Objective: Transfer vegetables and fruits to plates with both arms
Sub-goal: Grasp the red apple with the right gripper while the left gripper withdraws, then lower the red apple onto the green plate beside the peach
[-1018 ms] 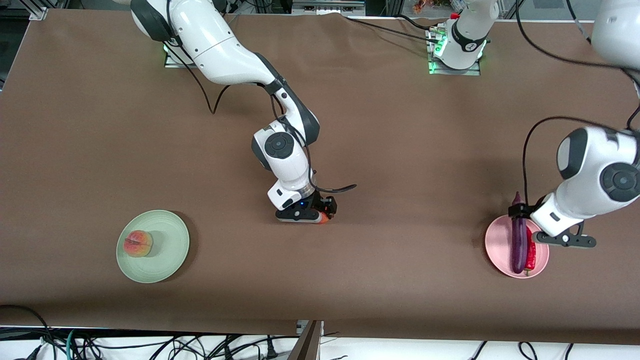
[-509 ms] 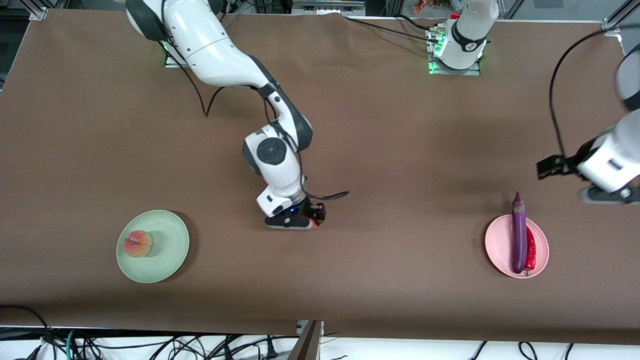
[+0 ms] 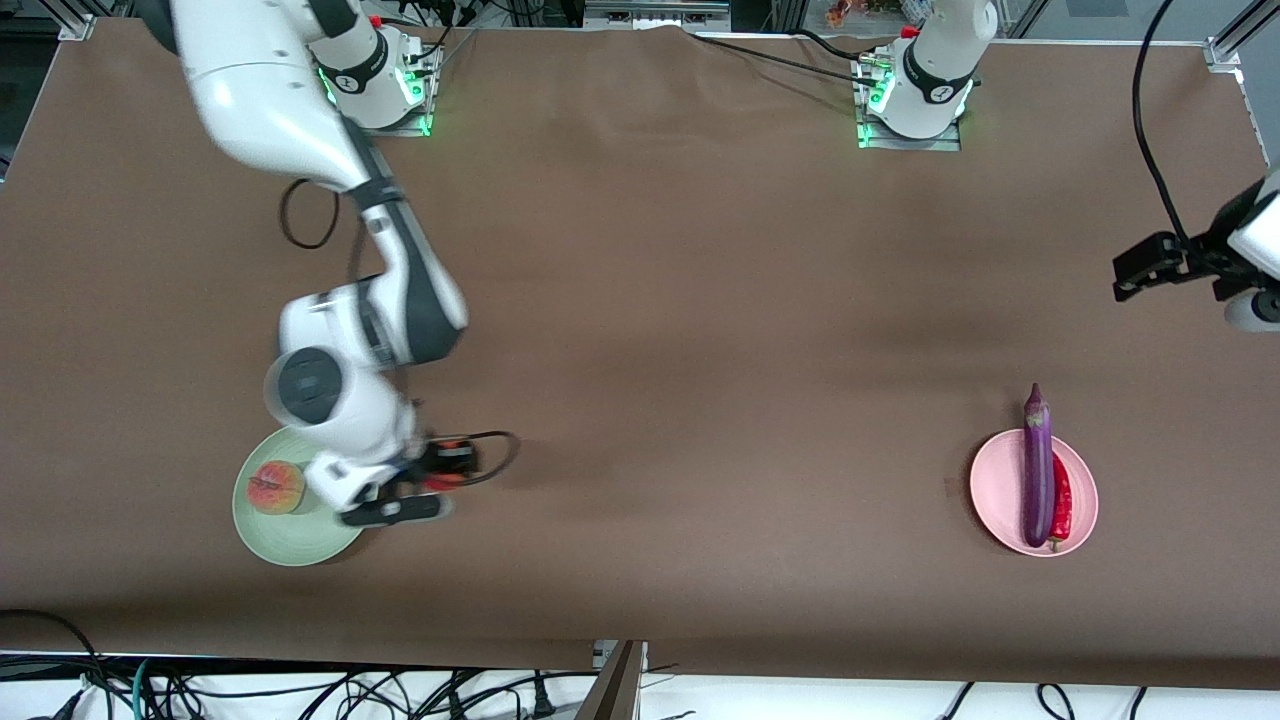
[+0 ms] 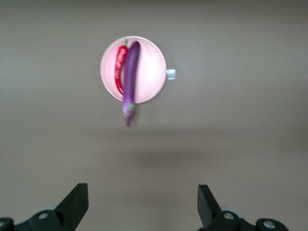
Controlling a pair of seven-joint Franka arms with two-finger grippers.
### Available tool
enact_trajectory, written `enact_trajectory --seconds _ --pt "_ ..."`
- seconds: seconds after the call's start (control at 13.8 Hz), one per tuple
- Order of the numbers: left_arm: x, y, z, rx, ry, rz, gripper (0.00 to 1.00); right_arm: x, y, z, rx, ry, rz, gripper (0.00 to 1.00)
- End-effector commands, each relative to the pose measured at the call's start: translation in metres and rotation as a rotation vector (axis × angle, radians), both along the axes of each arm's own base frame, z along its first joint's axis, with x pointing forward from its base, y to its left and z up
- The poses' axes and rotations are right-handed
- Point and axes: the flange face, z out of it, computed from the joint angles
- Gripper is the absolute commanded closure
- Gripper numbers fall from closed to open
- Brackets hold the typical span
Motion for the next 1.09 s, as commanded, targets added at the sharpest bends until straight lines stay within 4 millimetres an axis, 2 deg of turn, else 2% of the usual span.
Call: enact_trajectory --seconds 0.0,0.15,0.36,0.58,0.73,0.8,0.87,0.95,1.02 --pt "-0.037 0.015 -0.018 -0.046 -0.02 0.035 0.0 0.004 -0.076 -0.019 -0.012 0.053 0.13 0.69" --pt "-0.052 0.006 -0.024 -0.044 -0.03 0.03 0.0 0.002 -0.103 -0.03 -0.015 0.075 0.169 0.69" --pt "-0.05 -0.005 -0.025 -0.042 -0.011 0.014 0.0 0.003 -0.107 -0.038 -0.015 0.072 0.156 0.69" --pt "-0.048 -0.005 -0.027 -0.039 -0.008 0.012 0.0 0.008 -0.118 -0.068 -0.024 0.05 0.188 0.69" --pt "-0.048 -0.005 -0.025 -0.033 -0.01 0.01 0.0 0.006 -0.123 -0.081 -0.024 0.027 0.181 0.68" --pt "-0.048 -0.004 -0.026 -0.031 -0.008 0.011 0.0 0.006 -0.124 -0.081 -0.024 0.018 0.18 0.68" --pt "-0.048 -0.001 -0.025 -0.031 -0.01 0.016 0.0 0.006 -0.124 -0.082 -0.024 0.019 0.181 0.63" --pt "-0.049 0.0 -0.026 -0.031 -0.005 0.016 0.0 0.006 -0.125 -0.081 -0.024 0.016 0.176 0.26" --pt "-0.049 0.001 -0.026 -0.031 -0.004 0.018 0.0 0.008 -0.128 -0.076 -0.021 0.016 0.171 0.0"
